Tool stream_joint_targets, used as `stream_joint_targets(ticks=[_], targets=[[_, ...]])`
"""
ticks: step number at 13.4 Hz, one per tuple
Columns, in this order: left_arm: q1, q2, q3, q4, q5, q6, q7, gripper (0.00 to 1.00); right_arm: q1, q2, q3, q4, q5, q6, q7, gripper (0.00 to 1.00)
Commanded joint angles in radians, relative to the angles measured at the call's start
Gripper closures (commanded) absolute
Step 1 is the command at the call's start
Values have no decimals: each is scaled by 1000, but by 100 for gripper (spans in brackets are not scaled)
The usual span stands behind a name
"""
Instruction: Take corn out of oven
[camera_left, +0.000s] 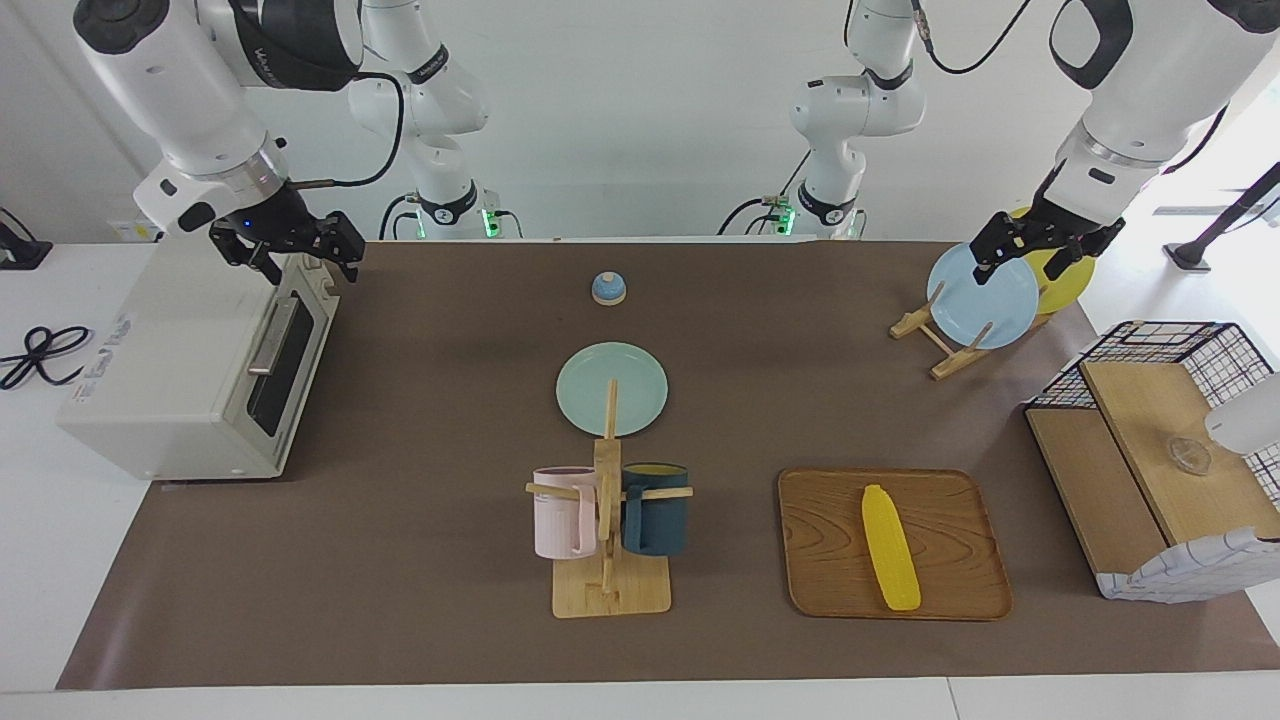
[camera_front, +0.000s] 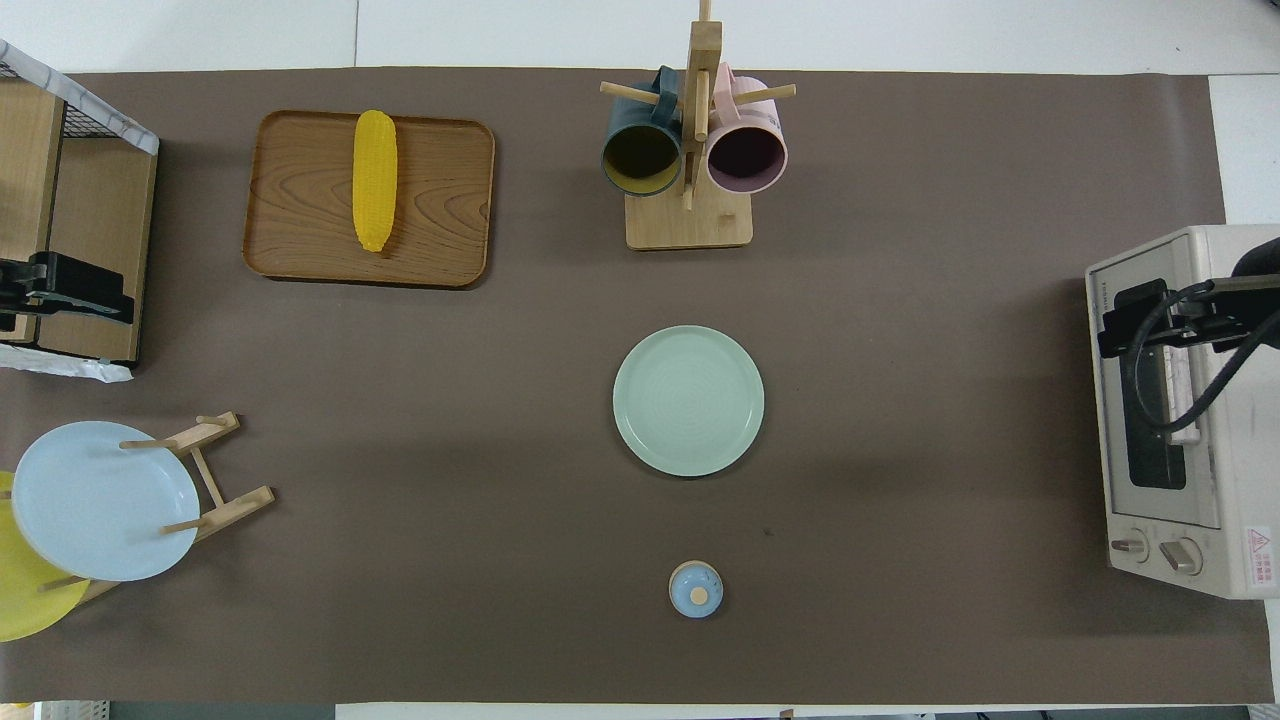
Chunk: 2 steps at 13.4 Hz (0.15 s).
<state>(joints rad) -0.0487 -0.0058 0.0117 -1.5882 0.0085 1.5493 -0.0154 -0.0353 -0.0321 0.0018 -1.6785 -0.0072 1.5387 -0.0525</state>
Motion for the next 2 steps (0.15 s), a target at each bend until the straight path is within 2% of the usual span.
stream_joint_targets(ticks=[1, 2], targets=[[-10, -31, 7, -39, 22, 29, 15, 0, -17, 0, 14, 6, -4, 3, -24, 0], [-8, -31, 7, -41, 22, 29, 14, 0, -17, 0, 14, 6, -4, 5, -24, 0]])
